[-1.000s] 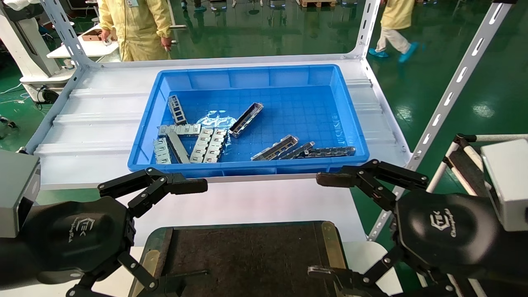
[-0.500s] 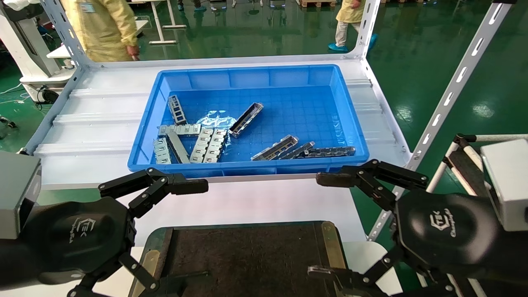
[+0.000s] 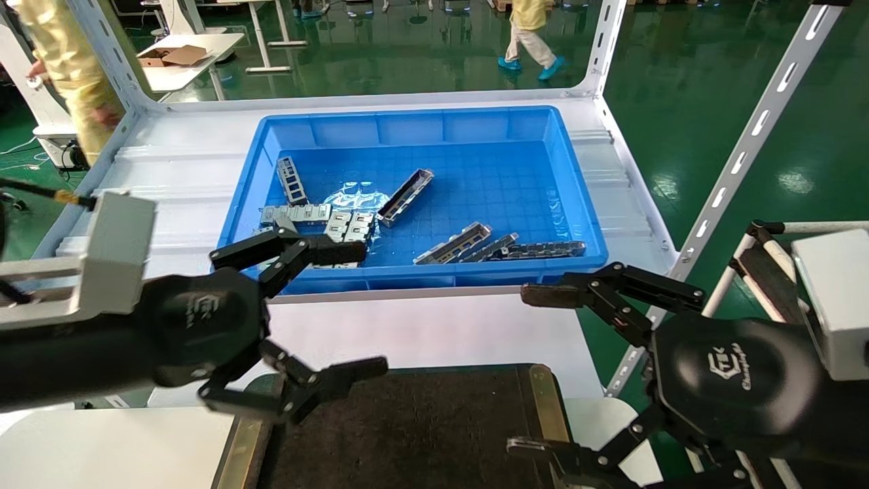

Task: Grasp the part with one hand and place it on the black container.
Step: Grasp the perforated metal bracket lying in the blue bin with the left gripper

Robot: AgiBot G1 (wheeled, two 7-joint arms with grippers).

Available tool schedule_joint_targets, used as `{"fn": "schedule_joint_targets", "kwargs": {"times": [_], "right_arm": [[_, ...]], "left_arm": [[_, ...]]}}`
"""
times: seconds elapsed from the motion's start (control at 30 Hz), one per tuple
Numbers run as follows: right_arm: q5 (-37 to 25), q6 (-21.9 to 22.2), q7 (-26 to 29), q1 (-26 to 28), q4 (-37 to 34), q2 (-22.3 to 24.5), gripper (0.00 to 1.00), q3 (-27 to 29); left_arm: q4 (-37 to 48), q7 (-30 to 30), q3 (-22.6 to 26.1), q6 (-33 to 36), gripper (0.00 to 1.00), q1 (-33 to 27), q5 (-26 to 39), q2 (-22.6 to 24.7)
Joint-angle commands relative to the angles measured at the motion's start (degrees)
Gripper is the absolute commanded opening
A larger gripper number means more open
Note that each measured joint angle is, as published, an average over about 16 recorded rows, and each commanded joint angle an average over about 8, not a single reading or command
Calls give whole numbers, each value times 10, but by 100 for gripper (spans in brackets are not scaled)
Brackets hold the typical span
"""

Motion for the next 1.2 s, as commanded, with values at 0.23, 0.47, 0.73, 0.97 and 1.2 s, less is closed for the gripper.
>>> {"fn": "schedule_joint_targets", "kwargs": {"times": [0.23,0.47,0.73,0.97,1.2], "right_arm": [[0,0,0,0,0,0,100,0],[0,0,0,0,0,0,100,0],[0,0,0,0,0,0,100,-1],[0,0,0,0,0,0,100,-1],[1,0,0,0,0,0,100,-1]], "left_arm": [[92,17,27,-54,100,-62,69,64],[226,49,53,-102,100,-126,129,132],[399,108,78,-175,100,-199,186,220],[538,154,89,-260,100,-254,215,297],[618,179,94,-350,100,-282,228,352]]}}
